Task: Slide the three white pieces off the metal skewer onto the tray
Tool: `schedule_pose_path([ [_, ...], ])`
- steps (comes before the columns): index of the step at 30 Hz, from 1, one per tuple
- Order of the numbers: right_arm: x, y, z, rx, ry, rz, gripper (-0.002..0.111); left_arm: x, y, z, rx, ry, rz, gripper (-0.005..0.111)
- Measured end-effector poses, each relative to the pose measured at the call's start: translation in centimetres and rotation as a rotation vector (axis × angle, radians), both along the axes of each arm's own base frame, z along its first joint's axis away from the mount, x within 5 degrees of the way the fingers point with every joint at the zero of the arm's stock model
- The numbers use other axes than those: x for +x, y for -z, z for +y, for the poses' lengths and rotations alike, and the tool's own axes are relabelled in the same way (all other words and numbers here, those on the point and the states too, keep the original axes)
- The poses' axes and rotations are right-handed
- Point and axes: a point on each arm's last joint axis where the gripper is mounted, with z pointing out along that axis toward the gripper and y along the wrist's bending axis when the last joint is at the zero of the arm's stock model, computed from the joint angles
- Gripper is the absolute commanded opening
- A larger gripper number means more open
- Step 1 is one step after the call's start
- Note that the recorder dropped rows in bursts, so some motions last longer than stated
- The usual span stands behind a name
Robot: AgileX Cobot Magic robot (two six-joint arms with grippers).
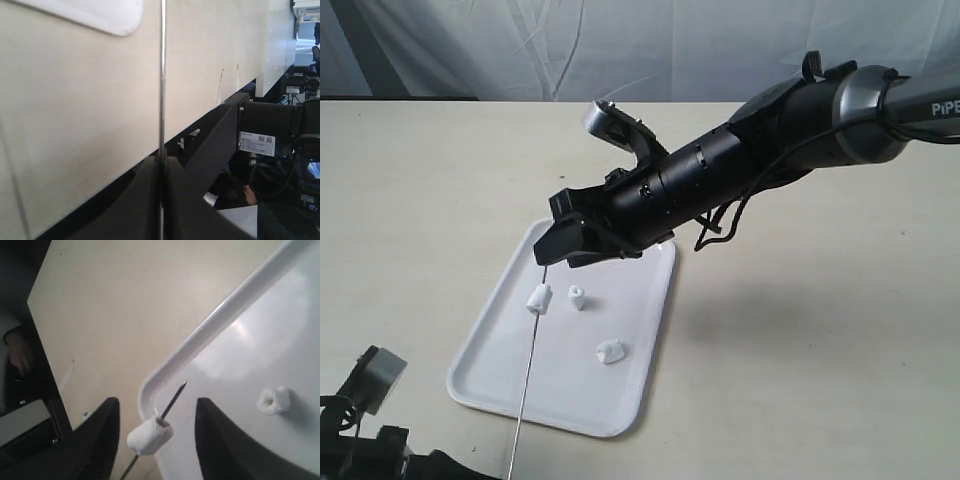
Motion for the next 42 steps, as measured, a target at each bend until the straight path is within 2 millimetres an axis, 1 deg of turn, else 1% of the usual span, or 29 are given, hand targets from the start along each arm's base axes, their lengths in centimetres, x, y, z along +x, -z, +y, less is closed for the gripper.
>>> schedule_pose_path([
  [4, -0.4, 0.8, 0.3, -0.017, -0.019, 0.041, 0.045, 0.4, -0.1, -0.1, 0.003, 0.003, -0.024, 0.0],
  [10, -0.9, 0.6, 0.5, -0.009, -0.039, 0.084, 0.045, 1.5, -0.5, -0.2, 0.006, 0.0, -0.061, 0.0],
  [19, -1.6, 0.8, 1.7, -0.032, -0.041, 0.054, 0.045, 1.4, -0.9, -0.4, -0.038, 0.01, -0.061, 0.0],
  [21, -1.7, 0.8, 1.7, -0.032, -0.044, 0.054, 0.042, 1.4, -0.9, -0.4, -0.04, 0.008, -0.061, 0.0],
  [25, -1.8, 0.8, 1.9, -0.032, -0.047, 0.056, 0.026, 1.4, -0.9, -0.4, -0.04, 0.008, -0.061, 0.0],
  [26, -1.8, 0.8, 1.9, -0.031, -0.049, 0.057, 0.025, 1.4, -0.9, -0.4, -0.04, 0.008, -0.061, 0.0],
  [35, -1.8, 0.8, 1.9, -0.031, -0.049, 0.057, 0.024, 1.3, -1.0, -0.5, -0.056, 0.013, -0.059, 0.0],
  [42, -1.0, 0.8, 2.0, -0.049, 0.007, 0.005, 0.024, 0.1, -0.6, -0.3, -0.062, 0.02, -0.017, 0.0],
])
